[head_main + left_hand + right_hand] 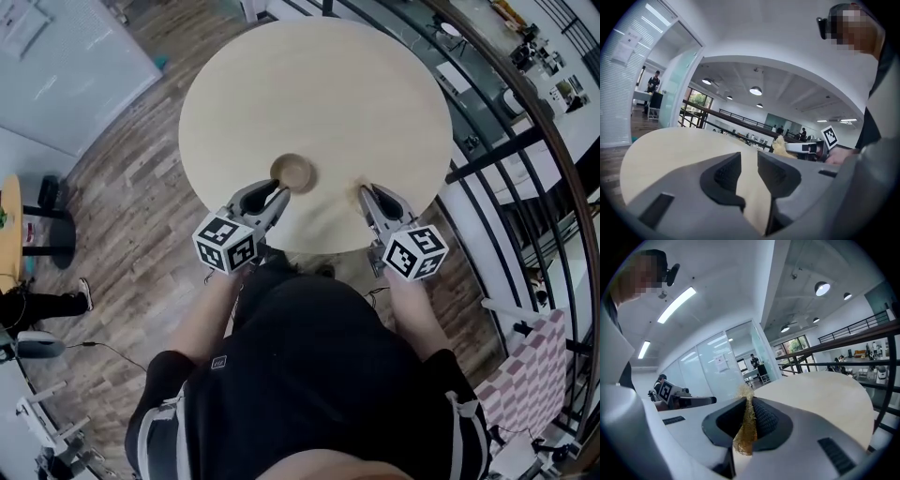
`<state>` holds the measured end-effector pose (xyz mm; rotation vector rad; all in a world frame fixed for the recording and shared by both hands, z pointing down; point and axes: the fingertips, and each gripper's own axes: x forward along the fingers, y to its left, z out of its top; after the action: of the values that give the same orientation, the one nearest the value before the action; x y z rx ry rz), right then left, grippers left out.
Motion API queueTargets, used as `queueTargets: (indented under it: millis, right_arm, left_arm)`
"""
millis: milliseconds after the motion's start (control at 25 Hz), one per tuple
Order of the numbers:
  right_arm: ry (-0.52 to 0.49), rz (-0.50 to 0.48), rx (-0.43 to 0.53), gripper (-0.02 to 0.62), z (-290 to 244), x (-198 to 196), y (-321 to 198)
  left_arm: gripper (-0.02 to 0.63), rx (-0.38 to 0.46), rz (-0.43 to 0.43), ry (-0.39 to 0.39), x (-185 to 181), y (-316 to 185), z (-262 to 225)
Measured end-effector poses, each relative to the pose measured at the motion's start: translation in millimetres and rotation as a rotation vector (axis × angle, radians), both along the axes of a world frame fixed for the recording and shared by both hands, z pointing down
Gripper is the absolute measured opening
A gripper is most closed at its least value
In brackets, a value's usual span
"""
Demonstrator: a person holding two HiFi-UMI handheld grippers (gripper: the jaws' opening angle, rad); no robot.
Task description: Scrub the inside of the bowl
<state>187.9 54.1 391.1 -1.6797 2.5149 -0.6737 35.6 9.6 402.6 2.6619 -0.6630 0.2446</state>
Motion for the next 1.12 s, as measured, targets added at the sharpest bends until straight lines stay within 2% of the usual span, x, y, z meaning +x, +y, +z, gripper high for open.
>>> queueTargets:
  millis: [160,320,520,800,1000,1120]
  right_arm:
    - [0.007,0.005,0.062,0.044,-31,4,8]
    - [0.062,0.013,0.132,0.044,-59,6,13]
    - [0.077,0.015,0.205,0.044,-93,-5,20]
    - [0.101,0.043,0.283,0.044,-129,-26,21]
    - [0.102,0.024,0.322,0.044,-144,-40,22]
    - [0.114,0.013,0.329,0.044,-147,-48,18]
  left_arm:
    - [0.112,0.048,0.021,0.02,5,10,-24]
    - [0.11,0.114,0.038,0.032,6,13,-52]
    - [0.107,0.204,0.069,0.044,-7,13,-89]
    - [0.092,0.257,0.089,0.056,-33,2,-122]
    - [0.081,0.245,0.06,0.117,-43,-3,-138]
    - [0.075,0.253,0.048,0.128,-48,-6,-143]
